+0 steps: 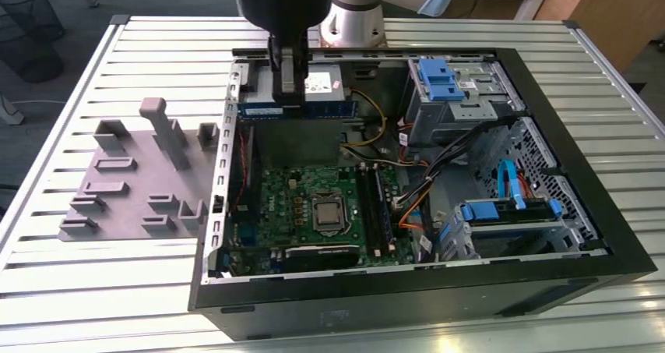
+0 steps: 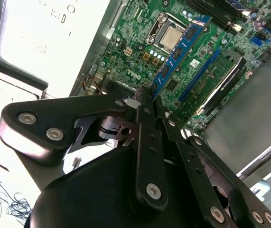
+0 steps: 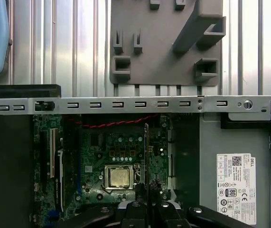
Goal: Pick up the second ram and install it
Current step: 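Pick up the second ram and move it above second insertion slot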
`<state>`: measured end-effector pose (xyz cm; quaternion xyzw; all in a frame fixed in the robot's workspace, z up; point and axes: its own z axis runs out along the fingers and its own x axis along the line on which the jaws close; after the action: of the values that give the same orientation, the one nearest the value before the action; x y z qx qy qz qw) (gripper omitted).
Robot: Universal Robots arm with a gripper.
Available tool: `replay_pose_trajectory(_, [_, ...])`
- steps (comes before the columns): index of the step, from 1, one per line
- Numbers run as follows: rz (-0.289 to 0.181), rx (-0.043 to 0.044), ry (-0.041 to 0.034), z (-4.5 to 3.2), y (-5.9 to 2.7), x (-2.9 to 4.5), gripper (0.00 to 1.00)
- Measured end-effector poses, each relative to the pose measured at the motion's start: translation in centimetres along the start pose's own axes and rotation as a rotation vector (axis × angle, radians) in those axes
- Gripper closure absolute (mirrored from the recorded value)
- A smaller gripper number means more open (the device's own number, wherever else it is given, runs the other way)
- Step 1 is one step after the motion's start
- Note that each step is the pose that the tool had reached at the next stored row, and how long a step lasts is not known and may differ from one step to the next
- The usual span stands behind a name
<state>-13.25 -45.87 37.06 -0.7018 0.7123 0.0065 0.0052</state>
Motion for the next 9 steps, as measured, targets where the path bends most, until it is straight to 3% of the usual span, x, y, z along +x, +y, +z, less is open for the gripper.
replay_pose_trajectory(9, [0.000,0.0000,0.0000,0.00,-1.09,-0.02,0.86])
